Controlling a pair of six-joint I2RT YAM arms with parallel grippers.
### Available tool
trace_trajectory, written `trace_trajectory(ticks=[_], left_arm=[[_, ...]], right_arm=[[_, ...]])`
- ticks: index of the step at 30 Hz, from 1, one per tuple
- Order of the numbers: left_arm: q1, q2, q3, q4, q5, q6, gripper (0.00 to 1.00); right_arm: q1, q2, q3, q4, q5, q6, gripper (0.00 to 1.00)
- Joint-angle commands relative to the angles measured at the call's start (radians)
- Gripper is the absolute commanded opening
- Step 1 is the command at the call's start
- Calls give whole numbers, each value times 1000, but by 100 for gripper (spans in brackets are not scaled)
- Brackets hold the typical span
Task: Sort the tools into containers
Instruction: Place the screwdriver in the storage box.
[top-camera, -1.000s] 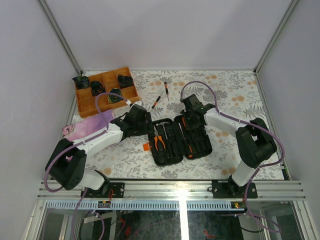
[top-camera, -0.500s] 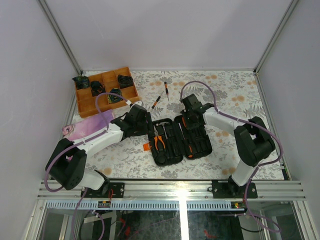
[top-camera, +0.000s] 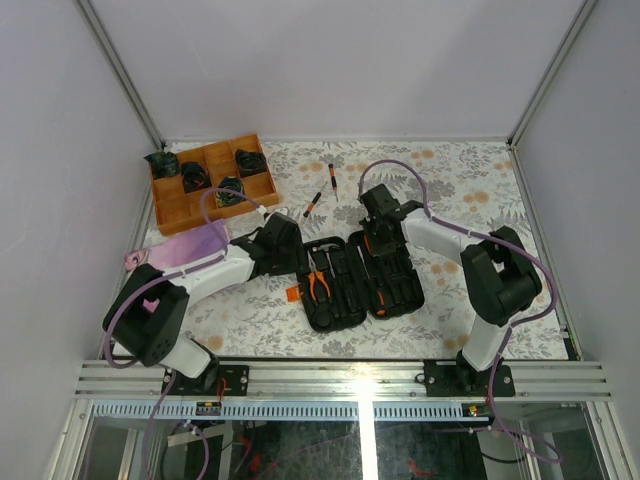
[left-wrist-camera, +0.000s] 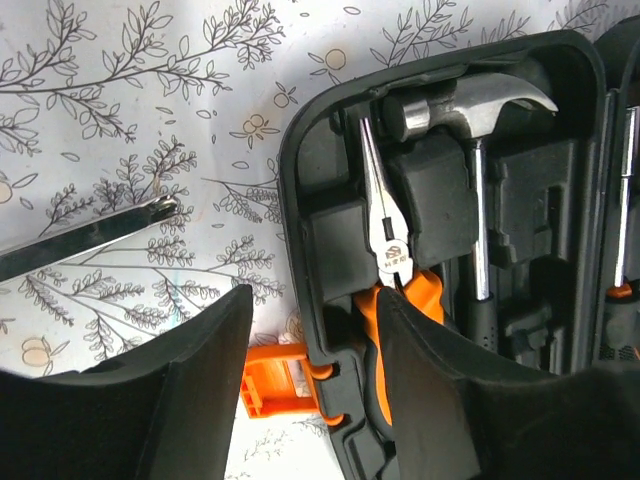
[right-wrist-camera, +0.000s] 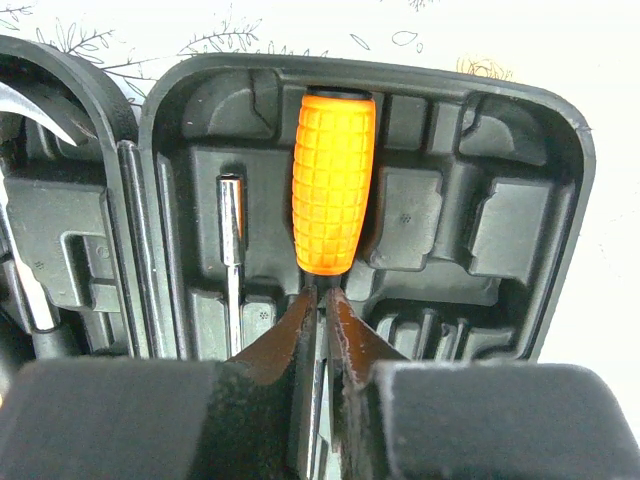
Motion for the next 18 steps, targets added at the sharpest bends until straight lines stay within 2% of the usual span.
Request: trace_trajectory(ticks=[1,9,12,18], left_arm=[[4,40,-6,80,-5,8,48],[4,112,-8,108,4,25,16],[2,131,-6,110,12,39,12],[2,139,-4,109,16,50,11]], right_arm=[[-4,52,9,-83,2,-13,10],[-4,88,21,-125,8,-19,3],[-4,113,21,-134,-7,-15,1],[-4,184,32,-159,-46,-13,0]])
